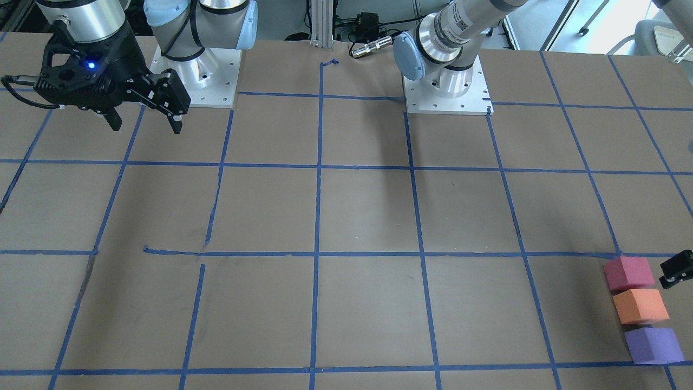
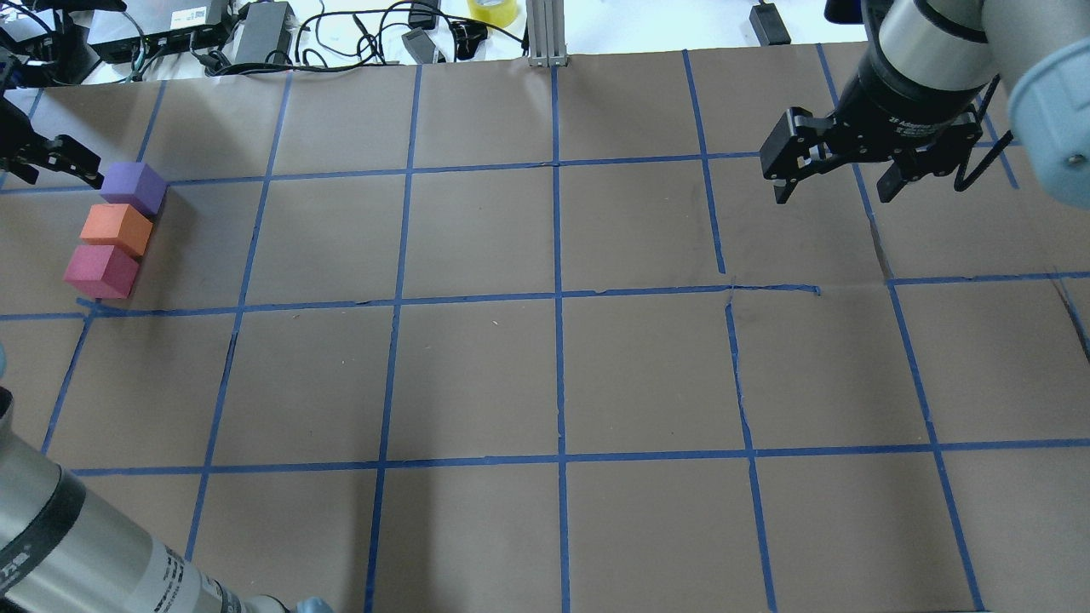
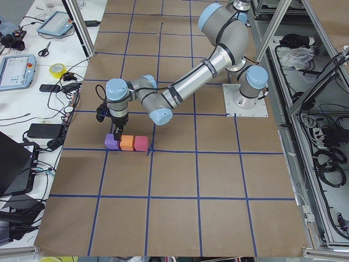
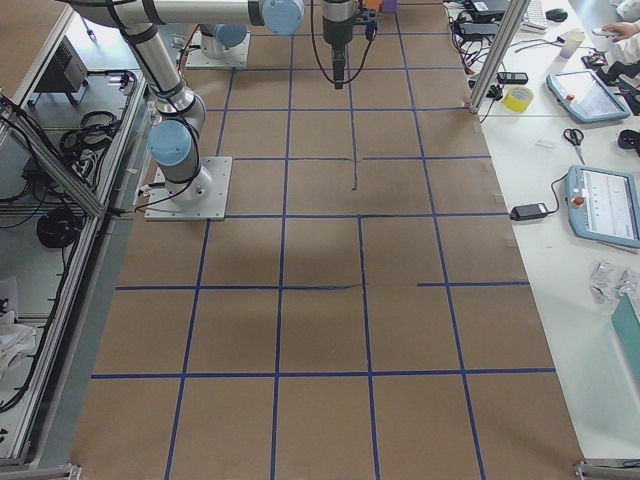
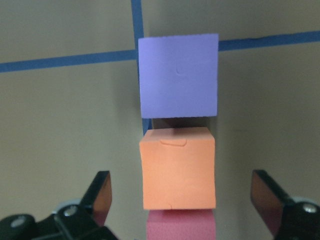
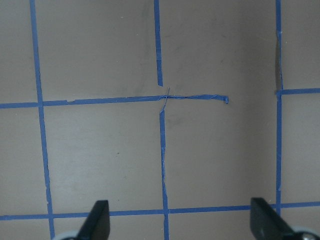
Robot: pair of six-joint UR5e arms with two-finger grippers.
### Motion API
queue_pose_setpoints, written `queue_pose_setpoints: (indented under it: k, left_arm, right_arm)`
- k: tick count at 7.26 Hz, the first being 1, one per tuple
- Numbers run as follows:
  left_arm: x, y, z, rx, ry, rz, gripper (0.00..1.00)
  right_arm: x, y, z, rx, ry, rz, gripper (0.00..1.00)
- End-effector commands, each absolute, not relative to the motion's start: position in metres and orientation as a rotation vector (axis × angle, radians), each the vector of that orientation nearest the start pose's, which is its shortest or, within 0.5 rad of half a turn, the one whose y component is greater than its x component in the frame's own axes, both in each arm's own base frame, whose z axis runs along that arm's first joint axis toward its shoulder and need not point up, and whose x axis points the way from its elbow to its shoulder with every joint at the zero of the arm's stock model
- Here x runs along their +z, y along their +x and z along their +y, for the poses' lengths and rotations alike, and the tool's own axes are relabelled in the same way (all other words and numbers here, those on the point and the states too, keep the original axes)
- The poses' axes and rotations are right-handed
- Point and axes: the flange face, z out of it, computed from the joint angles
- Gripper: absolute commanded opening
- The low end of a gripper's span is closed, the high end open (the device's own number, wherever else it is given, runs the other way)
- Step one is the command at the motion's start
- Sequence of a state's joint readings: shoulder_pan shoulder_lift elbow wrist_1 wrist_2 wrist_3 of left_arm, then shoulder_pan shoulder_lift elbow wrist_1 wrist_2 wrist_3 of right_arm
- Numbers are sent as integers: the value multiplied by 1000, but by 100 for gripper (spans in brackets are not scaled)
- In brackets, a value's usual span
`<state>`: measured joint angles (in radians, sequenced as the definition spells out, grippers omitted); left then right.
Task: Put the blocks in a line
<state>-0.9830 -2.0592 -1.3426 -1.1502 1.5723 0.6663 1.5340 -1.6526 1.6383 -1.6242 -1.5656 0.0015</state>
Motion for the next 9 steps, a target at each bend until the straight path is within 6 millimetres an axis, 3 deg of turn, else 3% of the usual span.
queue_pose_setpoints:
  k: [1,2,3,4,5,6,7,8,9]
  left_arm:
    - [444,229,-589,-182,112,3047,100]
    - [475,197,-556,-166,111,3064,100]
    - [502,148,-527,-155,20,3081,100]
    - [518,81,-524,-199,-112,3080,100]
    - [524,1,-526,-226,-251,3084,100]
    - [517,-81,-524,-213,-323,3100,100]
    - [518,-149,-514,-232,-324,3122,100]
    - [517,-183,-504,-235,-258,3134,100]
    - [516,-184,-501,-232,-248,3136,100]
  right_arm:
    - [498,117,-469,-101,60,3136,100]
    - [499,117,-468,-104,60,3136,100]
    - [498,117,-469,-99,60,3136,100]
    - [498,117,-469,-99,60,3136,100]
    - [498,117,-469,-99,60,3136,100]
    - [498,117,-469,-96,60,3136,100]
    - [501,117,-466,-101,60,3136,100]
    - [500,118,-464,-96,55,3135,100]
    - [496,118,-462,-73,57,3133,100]
